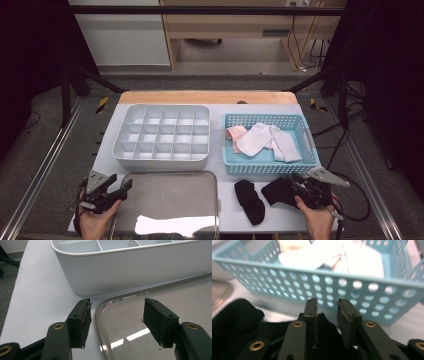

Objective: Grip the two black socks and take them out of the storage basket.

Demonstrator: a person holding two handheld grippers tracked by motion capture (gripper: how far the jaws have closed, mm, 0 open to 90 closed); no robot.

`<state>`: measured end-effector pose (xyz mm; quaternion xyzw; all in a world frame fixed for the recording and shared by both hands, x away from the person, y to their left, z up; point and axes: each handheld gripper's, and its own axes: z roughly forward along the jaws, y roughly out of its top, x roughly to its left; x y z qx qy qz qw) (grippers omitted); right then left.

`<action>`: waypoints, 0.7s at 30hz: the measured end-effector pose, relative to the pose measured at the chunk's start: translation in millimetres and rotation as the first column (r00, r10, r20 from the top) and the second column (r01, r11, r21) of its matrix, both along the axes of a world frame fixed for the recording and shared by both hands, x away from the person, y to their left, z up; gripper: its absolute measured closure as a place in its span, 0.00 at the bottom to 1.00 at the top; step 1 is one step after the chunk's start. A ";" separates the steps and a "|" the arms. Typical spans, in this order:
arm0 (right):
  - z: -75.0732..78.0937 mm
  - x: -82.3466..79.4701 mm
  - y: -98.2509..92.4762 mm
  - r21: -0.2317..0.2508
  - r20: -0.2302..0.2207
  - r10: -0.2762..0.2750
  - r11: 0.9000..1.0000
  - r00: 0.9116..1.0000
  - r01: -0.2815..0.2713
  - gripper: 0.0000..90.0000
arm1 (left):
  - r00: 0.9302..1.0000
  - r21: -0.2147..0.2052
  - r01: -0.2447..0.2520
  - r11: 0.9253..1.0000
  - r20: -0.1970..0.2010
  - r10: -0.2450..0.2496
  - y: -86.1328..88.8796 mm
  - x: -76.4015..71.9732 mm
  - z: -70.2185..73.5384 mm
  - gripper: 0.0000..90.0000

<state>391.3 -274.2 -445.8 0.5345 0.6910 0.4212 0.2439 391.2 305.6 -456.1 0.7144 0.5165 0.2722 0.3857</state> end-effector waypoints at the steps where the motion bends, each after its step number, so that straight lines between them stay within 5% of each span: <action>1: 5.6 -2.4 2.5 0.009 0.019 0.008 1.000 1.000 -0.008 0.73 | 1.000 0.001 0.002 1.000 0.005 -0.002 0.4 -0.2 1.0 0.42; 8: 20.8 -9.9 22.5 0.025 0.068 0.101 0.994 0.993 -0.103 0.72 | 1.000 -0.006 0.002 1.000 0.008 -0.001 0.4 -0.4 1.9 0.42; 14: 25.7 -14.7 53.0 0.061 0.076 0.222 0.972 0.972 -0.227 0.71 | 1.000 -0.020 -0.001 1.000 0.015 0.001 0.3 -2.0 3.2 0.43; 21: 16.0 -13.5 79.6 0.044 0.036 0.310 0.949 0.950 -0.311 0.69 | 1.000 -0.025 0.005 1.000 0.022 -0.004 -1.5 -2.1 4.6 0.45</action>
